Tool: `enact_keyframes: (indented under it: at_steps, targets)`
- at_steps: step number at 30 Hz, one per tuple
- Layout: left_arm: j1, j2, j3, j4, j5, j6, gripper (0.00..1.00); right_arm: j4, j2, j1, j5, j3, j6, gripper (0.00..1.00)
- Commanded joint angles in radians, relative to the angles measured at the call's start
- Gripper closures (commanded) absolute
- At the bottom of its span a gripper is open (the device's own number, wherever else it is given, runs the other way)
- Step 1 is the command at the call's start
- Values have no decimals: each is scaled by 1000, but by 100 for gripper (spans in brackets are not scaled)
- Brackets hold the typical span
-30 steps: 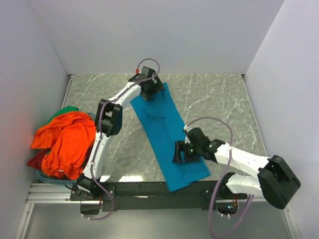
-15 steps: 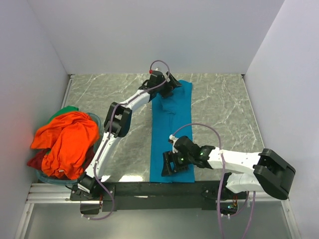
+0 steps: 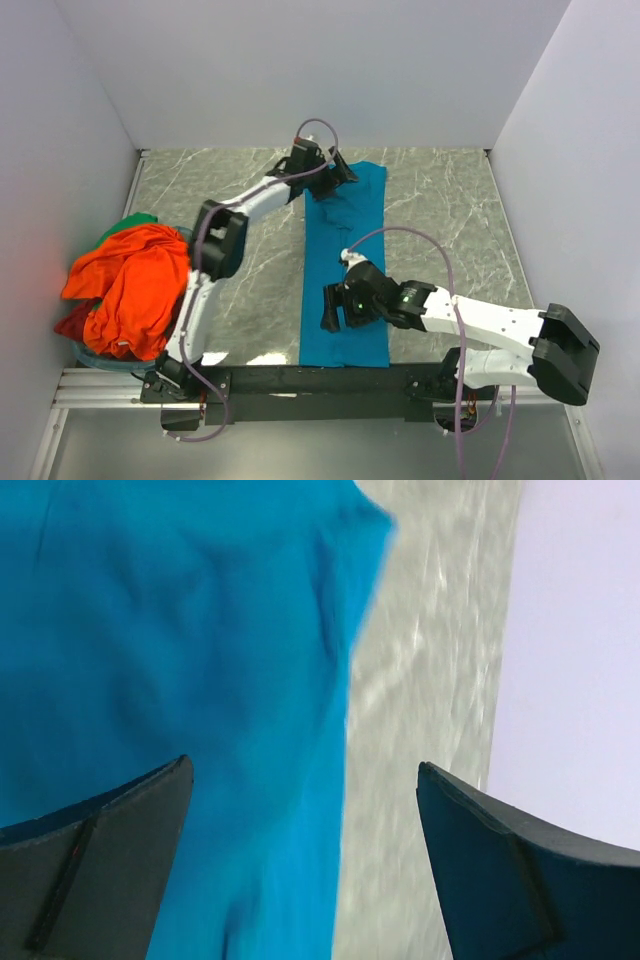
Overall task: Fold and stack the t-shirts
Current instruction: Fold the tshirt
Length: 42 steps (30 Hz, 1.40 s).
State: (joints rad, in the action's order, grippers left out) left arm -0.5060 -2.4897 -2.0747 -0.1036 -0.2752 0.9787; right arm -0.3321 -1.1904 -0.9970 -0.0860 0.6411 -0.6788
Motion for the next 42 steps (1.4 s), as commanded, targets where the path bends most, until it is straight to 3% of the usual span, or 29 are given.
enact_keyframes:
  at_steps: [1, 6, 11, 14, 19, 25, 29, 35, 37, 42]
  targets:
    - [-3, 414, 189, 32, -21, -167, 0, -67, 44, 6, 158, 83, 18, 14]
    - [-5, 762, 534, -82, 154, -255, 1, -134, 80, 78, 224, 117, 31, 13]
    - [-11, 1138, 948, -146, 263, -186, 0, -192, 173, 207, 252, 109, 59, 11]
    - [-28, 1348, 1152, -176, 274, -98, 0, -234, 244, 288, 270, 94, 70, 4]
    - [-58, 1595, 1304, -322, 307, -17, 1, -249, 356, 348, 256, 54, 81, 0]
    - [-141, 1654, 1468, -341, 213, 127, 1, -255, 416, 362, 152, -20, 58, 0]
    - [-280, 1617, 1553, -288, 215, 236, 0, -292, 417, 363, 126, -49, 51, 0]
    - [-396, 1508, 1547, -232, 274, 301, 1, -243, 419, 365, 23, -133, 27, 1]
    - [-422, 1455, 1530, -237, 271, 304, 5, -265, 411, 365, 8, -146, 19, 2]
    - [-535, 1370, 1455, -398, 272, 331, 16, -272, 413, 363, -49, -181, -30, 2]
